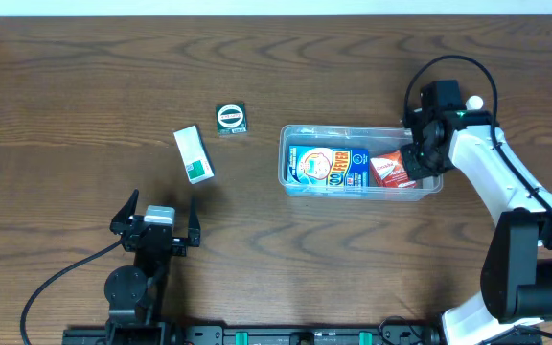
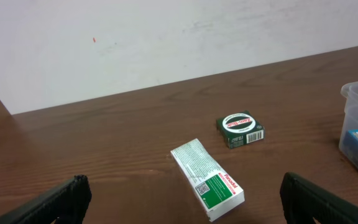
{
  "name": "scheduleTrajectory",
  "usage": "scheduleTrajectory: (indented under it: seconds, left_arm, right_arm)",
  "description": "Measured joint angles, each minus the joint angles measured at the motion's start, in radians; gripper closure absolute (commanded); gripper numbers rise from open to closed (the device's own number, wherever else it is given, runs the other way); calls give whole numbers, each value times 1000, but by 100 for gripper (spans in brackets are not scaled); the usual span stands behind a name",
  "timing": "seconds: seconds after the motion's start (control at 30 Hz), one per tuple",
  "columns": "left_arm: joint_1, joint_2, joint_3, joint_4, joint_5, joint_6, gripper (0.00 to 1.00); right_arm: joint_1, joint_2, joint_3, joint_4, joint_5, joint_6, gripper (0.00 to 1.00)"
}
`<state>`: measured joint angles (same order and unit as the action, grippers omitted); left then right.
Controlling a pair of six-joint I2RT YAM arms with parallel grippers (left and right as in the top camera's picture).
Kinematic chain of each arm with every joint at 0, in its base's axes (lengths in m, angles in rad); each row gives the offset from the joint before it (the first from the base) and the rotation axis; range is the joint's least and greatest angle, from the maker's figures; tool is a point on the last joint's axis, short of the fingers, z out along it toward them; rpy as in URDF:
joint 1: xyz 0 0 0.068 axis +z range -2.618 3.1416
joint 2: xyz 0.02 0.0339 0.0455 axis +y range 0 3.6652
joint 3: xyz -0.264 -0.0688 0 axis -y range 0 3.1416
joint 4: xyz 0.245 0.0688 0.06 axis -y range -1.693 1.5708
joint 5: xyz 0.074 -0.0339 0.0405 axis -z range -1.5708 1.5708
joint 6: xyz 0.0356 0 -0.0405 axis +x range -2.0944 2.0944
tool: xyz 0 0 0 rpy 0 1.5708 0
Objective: Pack container
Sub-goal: 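Press the red packet down inside the container with the right gripper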
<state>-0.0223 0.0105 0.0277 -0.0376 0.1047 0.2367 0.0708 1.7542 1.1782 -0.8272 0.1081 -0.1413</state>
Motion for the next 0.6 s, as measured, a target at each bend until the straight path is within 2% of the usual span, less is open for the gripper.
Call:
scheduleTrajectory:
  seconds: [0.6]
  left_arm:
    - [0, 0, 0, 0, 0, 0, 2]
  right_arm:
    - [0, 65, 0, 28, -16, 3, 99]
